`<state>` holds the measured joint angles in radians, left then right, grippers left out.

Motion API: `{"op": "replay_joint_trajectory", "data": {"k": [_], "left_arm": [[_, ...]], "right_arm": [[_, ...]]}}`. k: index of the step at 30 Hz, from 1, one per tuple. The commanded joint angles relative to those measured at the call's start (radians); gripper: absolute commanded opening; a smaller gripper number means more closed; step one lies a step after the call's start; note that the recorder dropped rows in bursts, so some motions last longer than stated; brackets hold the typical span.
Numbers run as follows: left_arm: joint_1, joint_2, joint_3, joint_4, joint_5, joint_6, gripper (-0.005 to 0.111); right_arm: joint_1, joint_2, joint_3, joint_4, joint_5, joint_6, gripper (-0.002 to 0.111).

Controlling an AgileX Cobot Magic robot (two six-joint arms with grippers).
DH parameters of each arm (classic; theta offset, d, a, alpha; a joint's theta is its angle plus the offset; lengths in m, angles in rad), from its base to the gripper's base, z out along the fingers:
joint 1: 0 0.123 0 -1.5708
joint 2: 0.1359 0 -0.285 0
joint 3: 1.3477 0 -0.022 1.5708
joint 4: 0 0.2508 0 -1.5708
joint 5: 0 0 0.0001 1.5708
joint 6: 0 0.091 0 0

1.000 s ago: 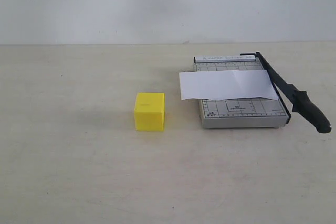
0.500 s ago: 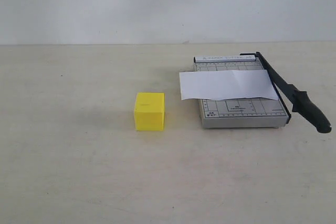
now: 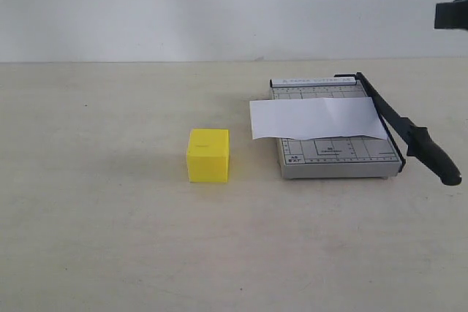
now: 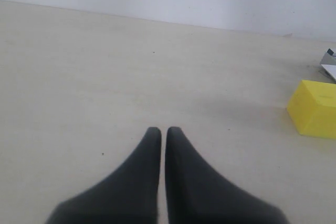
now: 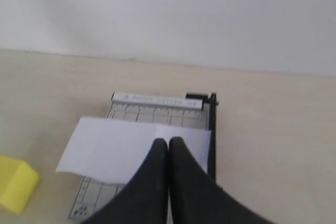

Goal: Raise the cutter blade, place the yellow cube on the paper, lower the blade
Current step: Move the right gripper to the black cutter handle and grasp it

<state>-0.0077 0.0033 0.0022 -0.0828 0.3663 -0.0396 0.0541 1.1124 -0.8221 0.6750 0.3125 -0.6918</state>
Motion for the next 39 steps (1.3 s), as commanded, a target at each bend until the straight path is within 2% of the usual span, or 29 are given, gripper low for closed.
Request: {"op": "replay_joint_trajectory", "data": {"k": [1, 4, 5, 8, 10, 21, 36, 39], "left_arm": [[0.003, -0.003, -0.002, -0.004, -0.007, -0.004, 0.004], [0.003, -0.003, -0.002, -0.004, -0.007, -0.004, 0.004], [0.003, -0.003, -0.002, -0.004, -0.007, -0.004, 0.004], [0.003, -0.003, -0.002, -0.004, -0.007, -0.004, 0.004], [0.003, -0.003, -0.002, -0.004, -0.007, -0.004, 0.004], [0.003, -0.003, -0.002, -0.004, -0.007, -0.004, 0.004], [0.003, -0.003, -0.002, -0.004, -0.007, -0.004, 0.004], [0.003, -0.003, -0.002, -0.004, -0.007, -0.004, 0.004]], "right_arm": [[-0.027, 0.068, -0.065, -0.25, 0.214, 0.233, 0.005], [-0.027, 0.076, -0.069, -0.432, 0.23, 0.33, 0.02], [-0.025, 0.076, -0.069, -0.466, 0.24, 0.34, 0.03], [-0.025, 0.076, -0.069, -0.48, 0.245, 0.365, 0.051], [-0.025, 0.076, -0.069, -0.48, 0.25, 0.401, 0.059], [-0.025, 0.175, -0.018, -0.562, 0.257, 0.522, 0.059], [-0.023, 0.315, -0.018, -0.547, 0.34, 0.536, 0.059], [-0.023, 0.316, -0.018, -0.543, 0.355, 0.536, 0.054]]}}
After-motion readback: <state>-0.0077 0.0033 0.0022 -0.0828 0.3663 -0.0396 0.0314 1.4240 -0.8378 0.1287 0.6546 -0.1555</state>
